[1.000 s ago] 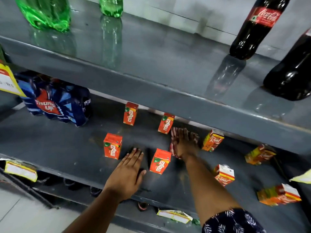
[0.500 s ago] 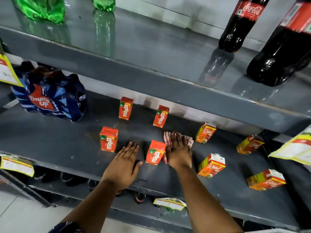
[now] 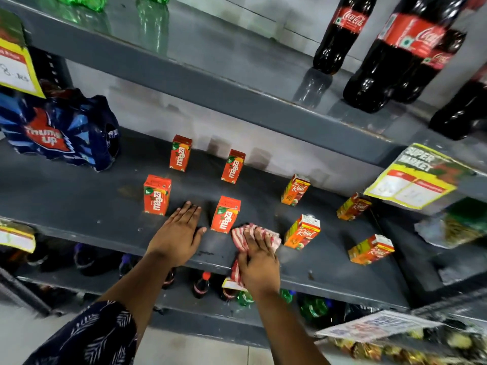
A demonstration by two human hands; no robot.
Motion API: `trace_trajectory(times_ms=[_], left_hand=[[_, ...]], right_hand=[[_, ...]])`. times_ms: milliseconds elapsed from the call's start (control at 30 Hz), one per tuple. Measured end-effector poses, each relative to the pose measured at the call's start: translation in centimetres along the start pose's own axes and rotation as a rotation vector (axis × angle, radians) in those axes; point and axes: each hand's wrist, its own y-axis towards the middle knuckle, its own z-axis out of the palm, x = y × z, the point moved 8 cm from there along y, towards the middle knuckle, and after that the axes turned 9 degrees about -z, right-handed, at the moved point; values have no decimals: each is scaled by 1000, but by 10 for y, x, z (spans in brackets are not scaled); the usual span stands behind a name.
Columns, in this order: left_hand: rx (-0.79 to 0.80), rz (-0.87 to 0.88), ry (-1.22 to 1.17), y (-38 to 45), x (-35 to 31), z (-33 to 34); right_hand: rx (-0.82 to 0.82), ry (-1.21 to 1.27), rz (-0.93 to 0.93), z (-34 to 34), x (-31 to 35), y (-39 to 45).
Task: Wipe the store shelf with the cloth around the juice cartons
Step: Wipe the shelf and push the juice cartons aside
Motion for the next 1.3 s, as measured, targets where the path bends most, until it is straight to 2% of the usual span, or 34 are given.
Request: trace_trajectory(times_ms=[267, 467, 767, 900, 1033, 1233, 1300], left_hand=[[70, -64, 208, -10, -9, 3], [91, -132, 204, -42, -21, -8], [81, -180, 228, -92, -24, -45], [49, -183, 239, -112, -24, -56], [5, -219, 281, -127, -12, -64], [-32, -243, 304, -137, 10, -71], [-66, -248, 283, -127, 17, -78]], right_hand=[[87, 67, 26, -14, 10, -50], [133, 116, 76, -29, 16, -67], [191, 183, 55, -39, 30, -106], [205, 263, 140, -32, 30, -133], [58, 271, 231, -36, 24, -134], [-254, 232, 156, -67, 24, -121], [-244, 240, 144, -72, 16, -106]])
